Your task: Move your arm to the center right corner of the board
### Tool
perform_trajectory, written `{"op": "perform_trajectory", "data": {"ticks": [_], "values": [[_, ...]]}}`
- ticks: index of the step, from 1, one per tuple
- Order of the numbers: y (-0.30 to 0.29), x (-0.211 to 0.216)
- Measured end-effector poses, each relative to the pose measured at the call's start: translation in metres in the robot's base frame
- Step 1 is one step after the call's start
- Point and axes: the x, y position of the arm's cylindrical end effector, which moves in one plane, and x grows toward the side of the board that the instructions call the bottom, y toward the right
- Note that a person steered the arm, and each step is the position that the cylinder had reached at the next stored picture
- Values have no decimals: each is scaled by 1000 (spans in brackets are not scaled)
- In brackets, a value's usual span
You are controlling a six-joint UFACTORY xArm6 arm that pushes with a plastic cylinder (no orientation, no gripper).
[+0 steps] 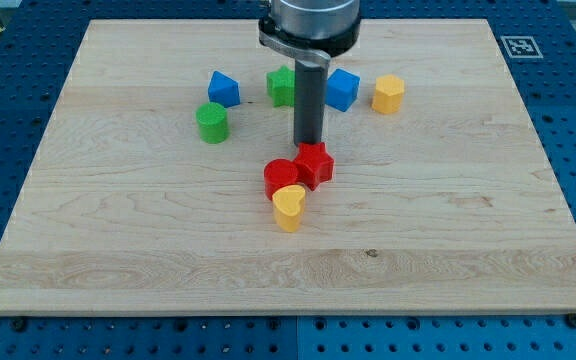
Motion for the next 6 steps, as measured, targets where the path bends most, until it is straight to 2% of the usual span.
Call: {"op": "perform_trajectory", "data": {"ticks": [1, 2, 3, 5, 6], "values": [[-2, -32], [-2, -39], [3, -38], [49, -34], [57, -11]]}}
